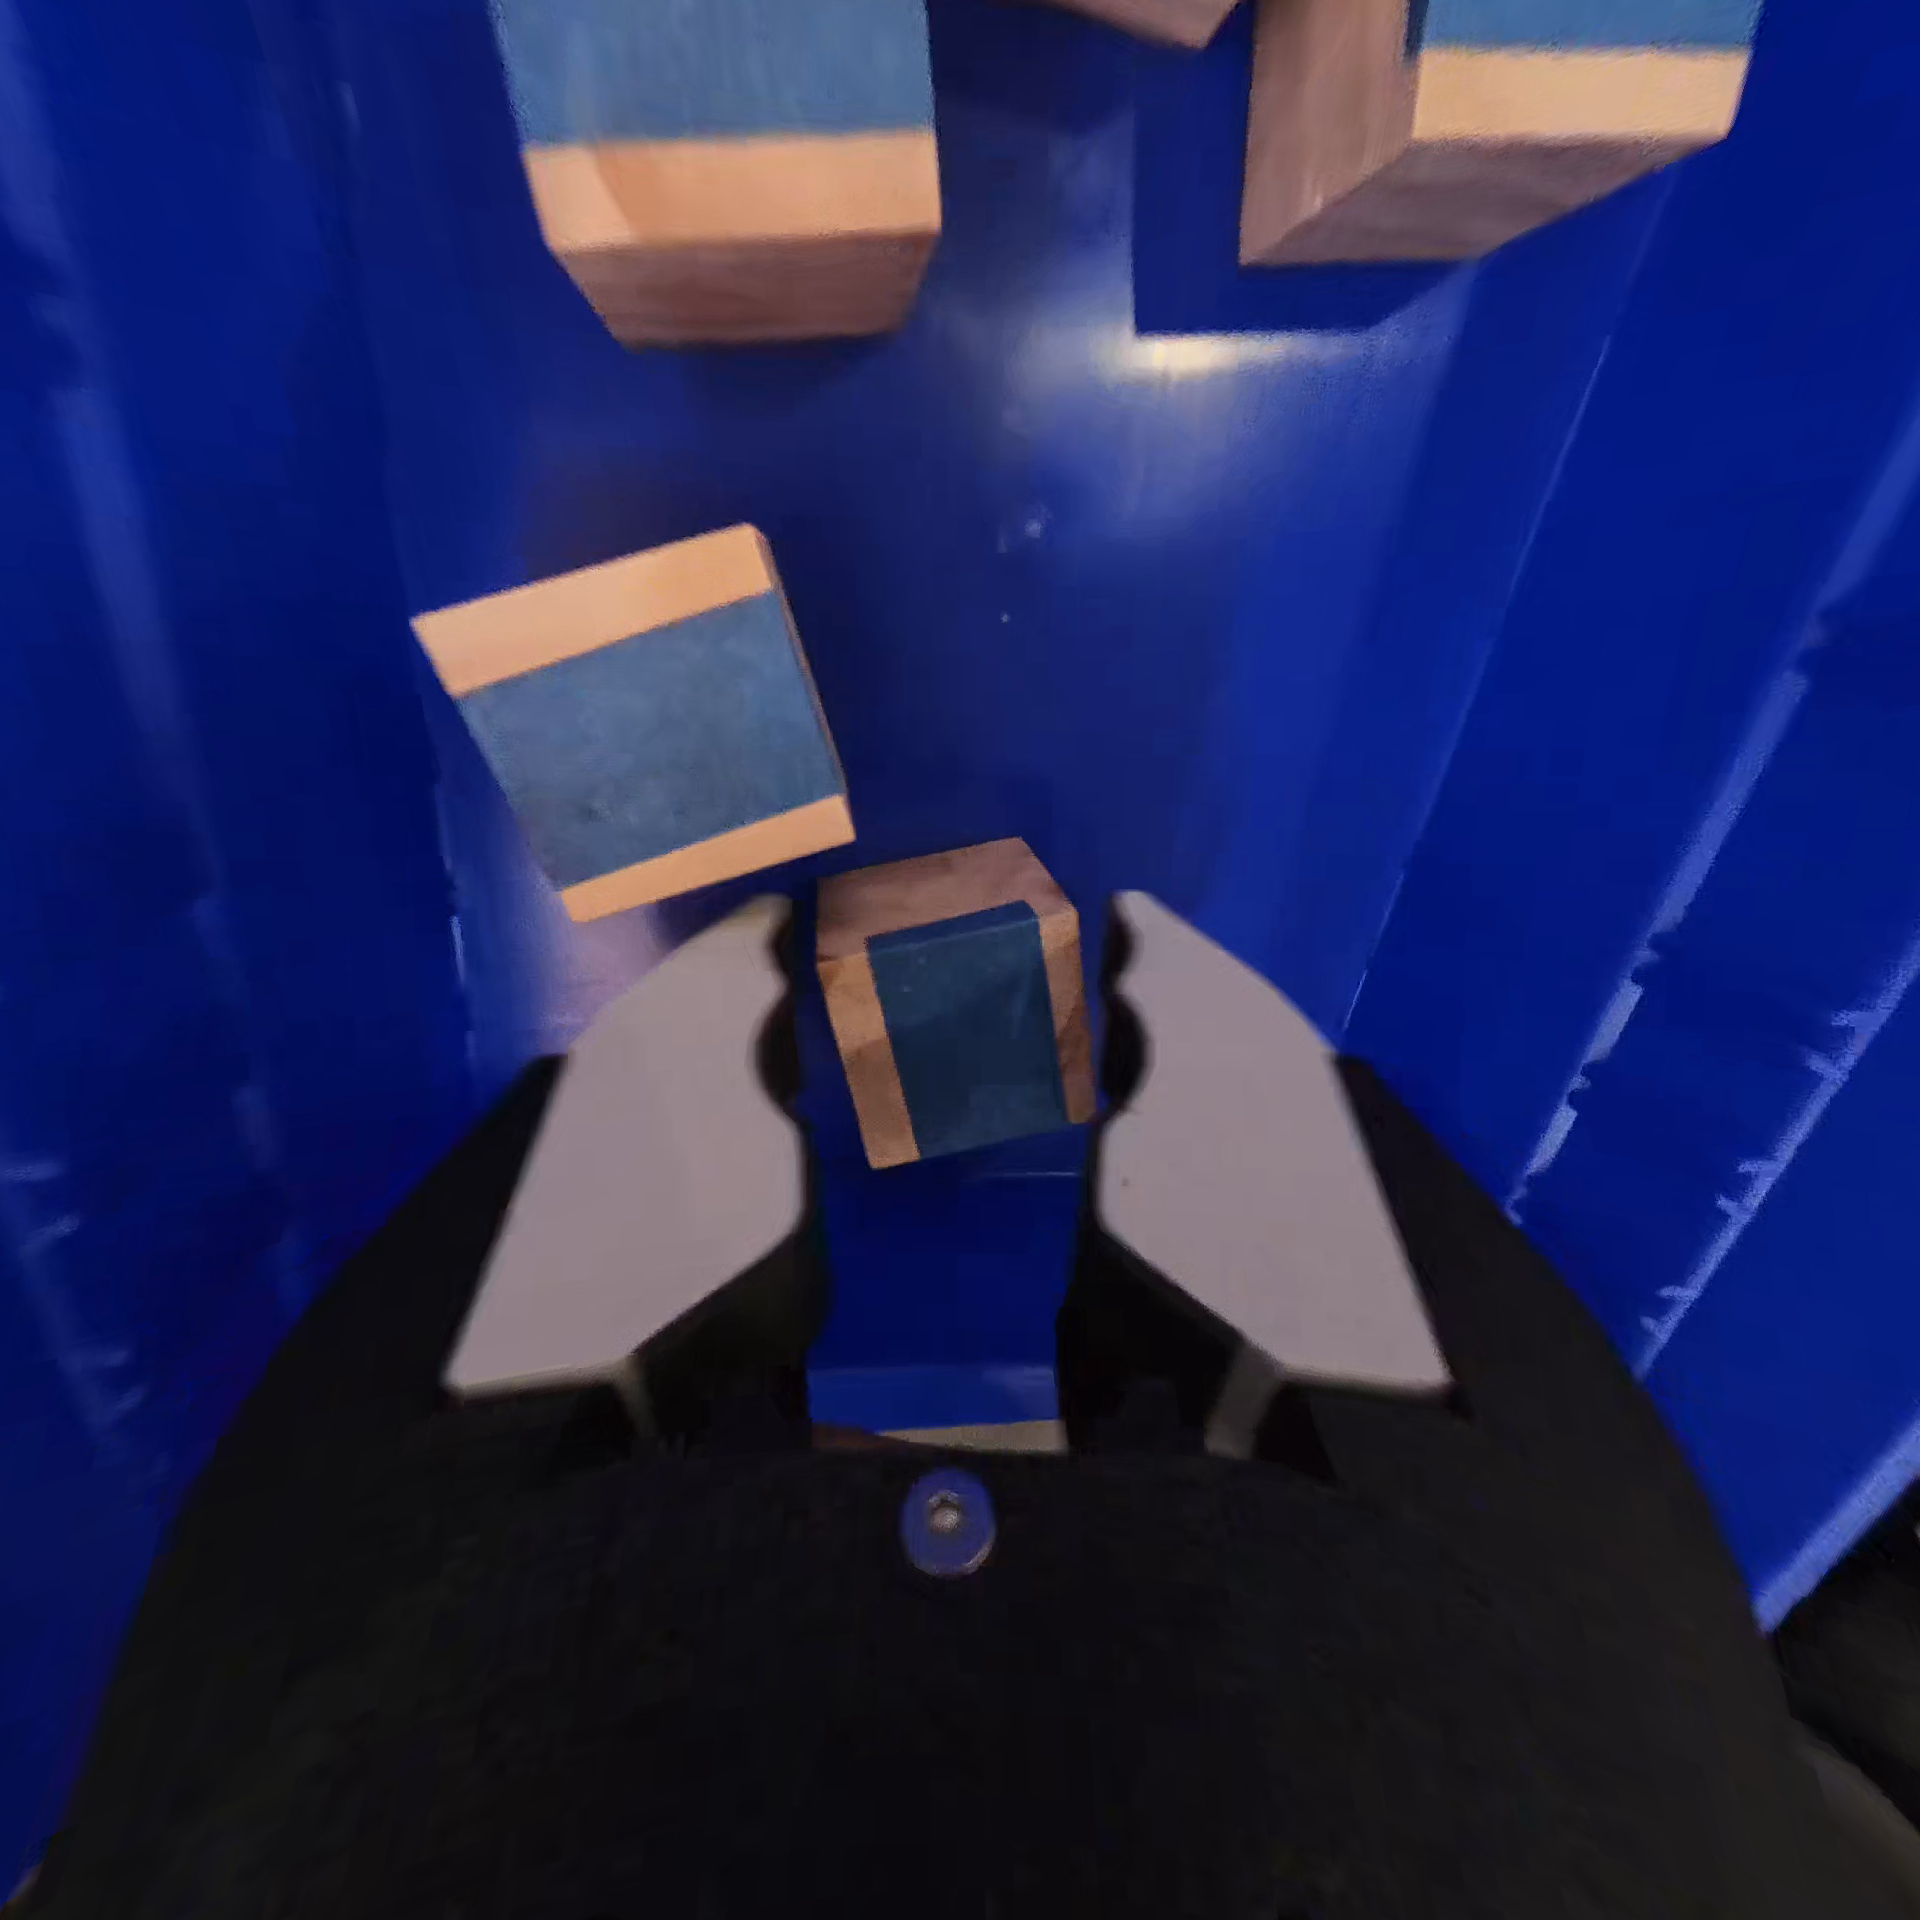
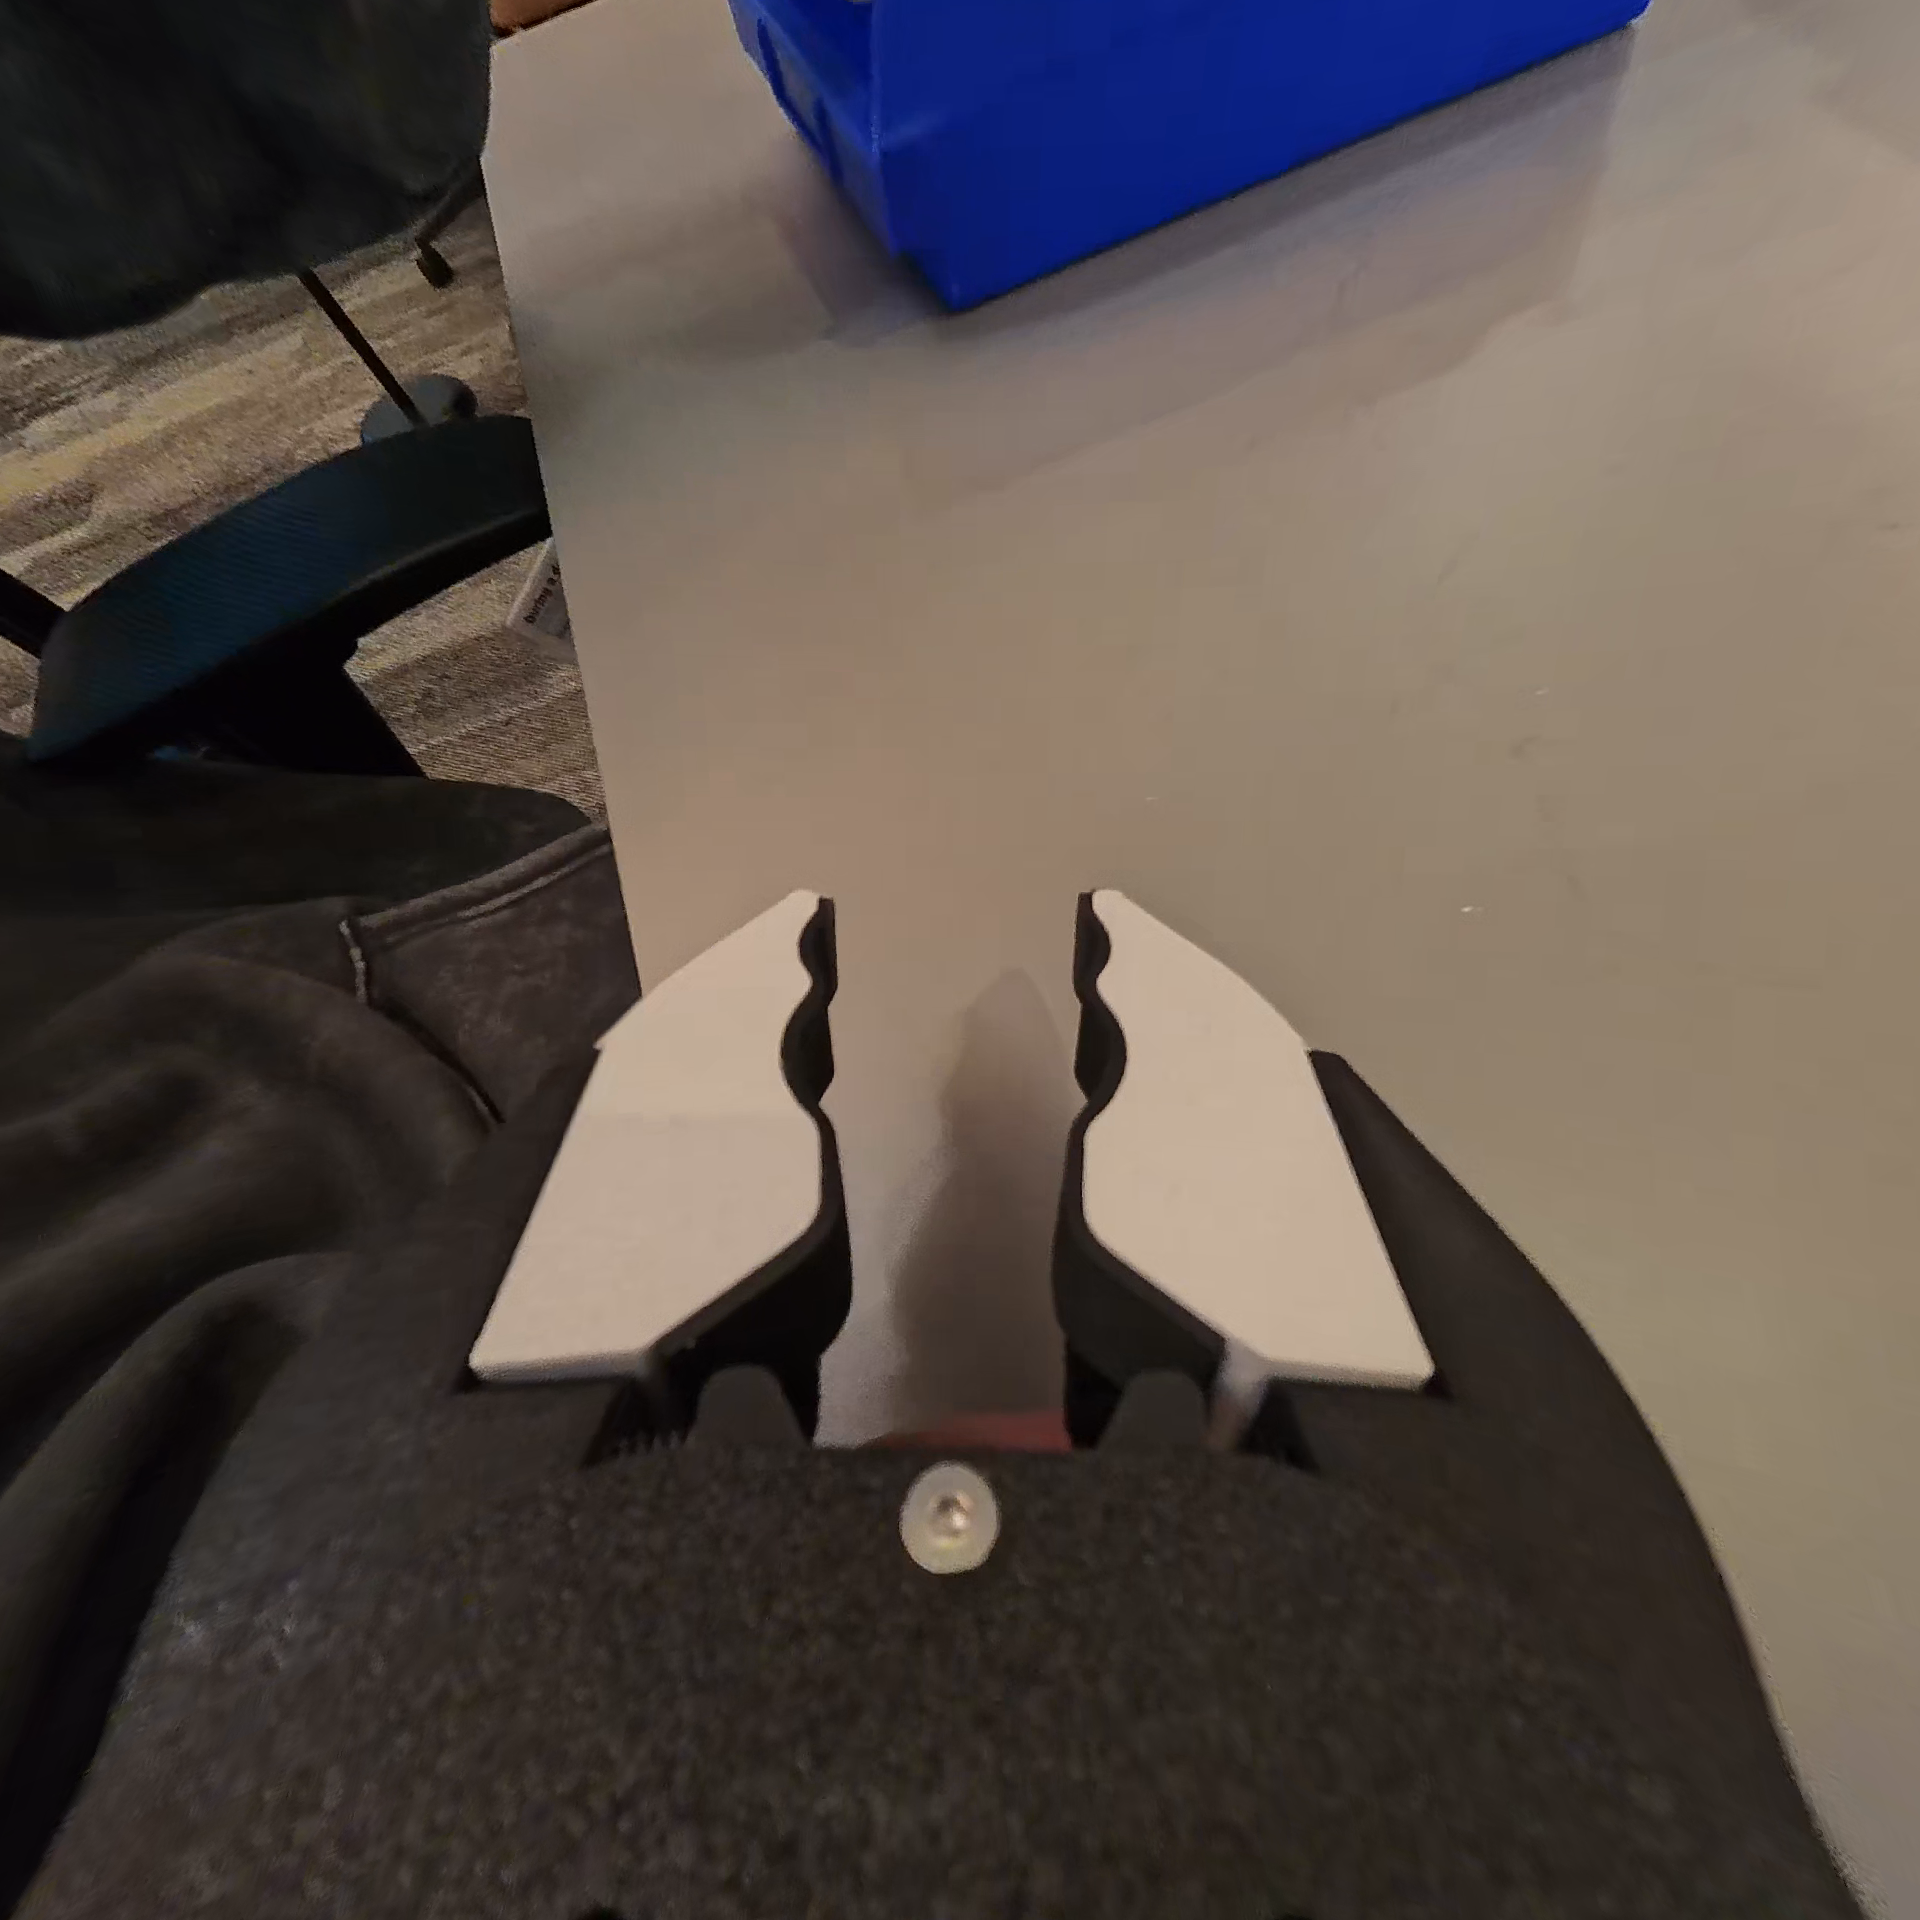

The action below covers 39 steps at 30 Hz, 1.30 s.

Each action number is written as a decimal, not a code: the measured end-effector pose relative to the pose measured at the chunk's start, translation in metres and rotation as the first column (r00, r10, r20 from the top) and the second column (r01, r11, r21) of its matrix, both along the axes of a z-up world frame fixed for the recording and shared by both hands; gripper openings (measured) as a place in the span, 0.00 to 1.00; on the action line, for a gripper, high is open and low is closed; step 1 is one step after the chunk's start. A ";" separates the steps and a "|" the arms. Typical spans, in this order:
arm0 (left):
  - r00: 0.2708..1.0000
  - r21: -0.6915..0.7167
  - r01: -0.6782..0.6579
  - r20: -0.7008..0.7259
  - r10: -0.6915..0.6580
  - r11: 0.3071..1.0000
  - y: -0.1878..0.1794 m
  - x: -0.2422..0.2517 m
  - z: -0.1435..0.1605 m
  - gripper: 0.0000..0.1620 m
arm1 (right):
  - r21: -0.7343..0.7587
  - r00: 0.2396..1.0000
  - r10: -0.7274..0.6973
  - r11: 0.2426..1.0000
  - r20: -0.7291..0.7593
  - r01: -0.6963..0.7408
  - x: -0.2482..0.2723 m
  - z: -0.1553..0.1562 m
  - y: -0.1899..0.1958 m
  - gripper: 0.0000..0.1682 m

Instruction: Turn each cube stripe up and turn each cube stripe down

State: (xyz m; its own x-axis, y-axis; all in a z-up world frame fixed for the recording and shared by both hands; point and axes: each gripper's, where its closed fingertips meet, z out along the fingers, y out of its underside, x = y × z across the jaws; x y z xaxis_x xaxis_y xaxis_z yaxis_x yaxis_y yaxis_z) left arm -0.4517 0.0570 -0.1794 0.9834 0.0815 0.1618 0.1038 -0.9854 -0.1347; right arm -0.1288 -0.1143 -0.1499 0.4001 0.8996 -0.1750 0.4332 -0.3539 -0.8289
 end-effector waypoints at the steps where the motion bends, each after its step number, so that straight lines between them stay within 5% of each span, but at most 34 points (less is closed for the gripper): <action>1: 1.000 0.001 0.005 -0.001 -0.005 1.000 -0.001 0.000 -0.001 0.29 | -0.008 1.000 -0.005 1.000 -0.008 0.004 0.001 0.001 0.001 0.26; 6: 0.994 0.064 0.089 -0.071 -0.084 0.994 -0.001 -0.014 0.017 0.28 | -0.037 0.998 -0.038 0.999 -0.042 0.036 0.007 0.003 0.007 0.24; 9: 0.988 0.229 0.099 0.094 -0.123 0.968 0.009 0.003 0.055 0.28 | -0.064 0.993 -0.070 0.996 -0.096 0.064 0.011 0.007 0.015 0.24; 12: 0.906 0.487 0.141 0.287 -0.311 0.862 0.013 0.049 0.108 0.28 | -0.115 0.970 -0.122 0.988 -0.212 0.099 0.014 0.018 0.029 0.24; 18: 0.544 0.837 0.168 0.362 -0.757 0.520 -0.028 0.176 0.184 0.28 | -0.381 0.796 -0.179 0.922 -0.579 -0.070 -0.002 0.073 0.060 0.33; 22: 0.238 0.898 0.156 0.371 -0.898 0.412 -0.070 0.253 0.202 0.28 | -0.321 0.664 -0.110 0.925 -0.739 -0.204 -0.016 0.116 0.068 0.36; 25: 0.140 0.916 0.207 0.320 -0.937 0.344 -0.087 0.292 0.200 0.28 | -0.252 0.679 -0.048 0.946 -0.732 -0.205 -0.029 0.123 0.070 0.40; 29: 0.109 0.908 0.248 0.320 -0.941 0.338 -0.089 0.321 0.186 0.28 | -0.171 0.662 -0.019 0.971 -0.750 -0.166 -0.029 0.135 0.071 0.40; 31: 0.092 0.901 0.251 0.342 -0.935 0.354 -0.090 0.329 0.178 0.28 | -0.171 0.692 -0.027 0.975 -0.722 -0.141 -0.028 0.129 0.074 0.27; 34: 0.132 0.895 0.226 0.363 -0.922 0.385 -0.085 0.331 0.172 0.28 | -0.159 0.674 -0.048 0.982 -0.737 -0.105 -0.016 0.127 0.080 0.27; 36: 0.159 0.888 0.158 0.408 -0.899 0.431 -0.085 0.320 0.181 0.48 | -0.173 0.690 -0.069 0.982 -0.721 -0.082 -0.012 0.122 0.083 0.27; 37: 0.193 0.885 0.125 0.422 -0.886 0.449 -0.085 0.311 0.185 0.56 | -0.176 0.698 -0.075 0.981 -0.712 -0.075 -0.009 0.121 0.084 0.27; 39: 0.386 0.873 0.114 0.400 -0.831 0.474 -0.080 0.288 0.171 0.55 | -0.176 0.698 -0.081 0.982 -0.712 -0.066 -0.003 0.122 0.085 0.27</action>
State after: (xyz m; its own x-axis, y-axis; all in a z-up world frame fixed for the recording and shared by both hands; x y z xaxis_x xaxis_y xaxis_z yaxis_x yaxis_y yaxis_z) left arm -0.1635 -0.0225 -0.0079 0.2409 -0.8259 0.5097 0.0515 -0.5136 -0.8565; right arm -0.1316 -0.0298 -0.0284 0.0952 0.8217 -0.5618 -0.2657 -0.5230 -0.8099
